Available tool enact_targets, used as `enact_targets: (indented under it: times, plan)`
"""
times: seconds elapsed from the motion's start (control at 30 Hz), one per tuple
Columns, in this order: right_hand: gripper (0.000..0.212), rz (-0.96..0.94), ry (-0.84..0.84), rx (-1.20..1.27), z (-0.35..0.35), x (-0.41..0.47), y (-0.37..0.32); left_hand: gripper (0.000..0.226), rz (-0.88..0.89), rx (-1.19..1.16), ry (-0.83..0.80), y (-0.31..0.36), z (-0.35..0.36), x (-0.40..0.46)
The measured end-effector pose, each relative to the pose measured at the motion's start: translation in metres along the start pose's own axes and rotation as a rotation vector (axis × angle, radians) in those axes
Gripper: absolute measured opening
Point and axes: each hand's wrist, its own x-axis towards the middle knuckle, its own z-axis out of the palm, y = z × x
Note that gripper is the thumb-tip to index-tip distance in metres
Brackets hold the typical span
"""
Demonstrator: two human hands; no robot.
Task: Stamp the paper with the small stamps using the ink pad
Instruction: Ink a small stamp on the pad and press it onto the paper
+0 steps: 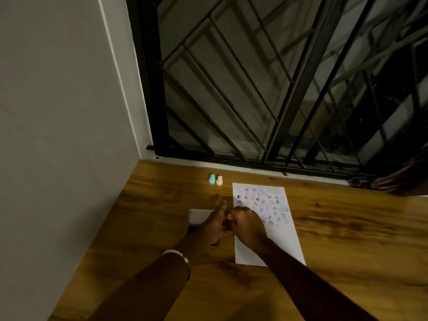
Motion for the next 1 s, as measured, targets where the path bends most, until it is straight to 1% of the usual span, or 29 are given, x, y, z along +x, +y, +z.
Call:
enact_targets:
  times: [0.07,0.23,0.47,0.57,0.7,0.77,0.8,0.83,0.93,1.0]
  plan:
    - [0.018,0.023,-0.013,-0.002,0.002,0.005,-0.003,0.057,-0.005,-0.006,0.000,0.003,-0.002,0.000]
    - [0.018,-0.014,0.026,-0.063,0.004,0.012,-0.006,0.067,-0.004,0.000,-0.004,0.010,-0.007,0.001]
    - [0.020,-0.031,0.022,-0.093,0.007,0.021,0.001,0.076,-0.001,-0.027,-0.035,0.015,-0.009,0.008]
    - [0.018,-0.034,0.000,-0.075,0.009,0.024,0.005,0.077,0.035,0.021,-0.040,0.017,-0.009,0.011]
    - [0.014,-0.029,0.011,-0.064,0.011,0.026,0.009,0.079,0.030,0.061,-0.059,0.023,-0.012,0.007]
    - [0.015,-0.019,-0.007,-0.052,0.013,0.029,0.011,0.079,0.037,0.131,-0.077,0.024,-0.013,0.007]
    - [0.014,-0.017,-0.017,-0.039,0.013,0.030,0.012,0.078,0.068,0.172,-0.065,0.023,-0.012,0.010]
    - [0.014,-0.009,-0.025,-0.020,0.013,0.033,0.014,0.075,0.112,0.210,-0.017,0.023,-0.013,0.014]
    - [0.016,0.071,-0.034,-0.005,0.009,0.042,0.022,0.055,0.211,0.272,0.191,0.032,-0.020,0.022]
    - [0.016,0.127,-0.041,-0.016,0.007,0.051,0.028,0.042,0.258,0.370,0.226,0.036,-0.028,0.030]
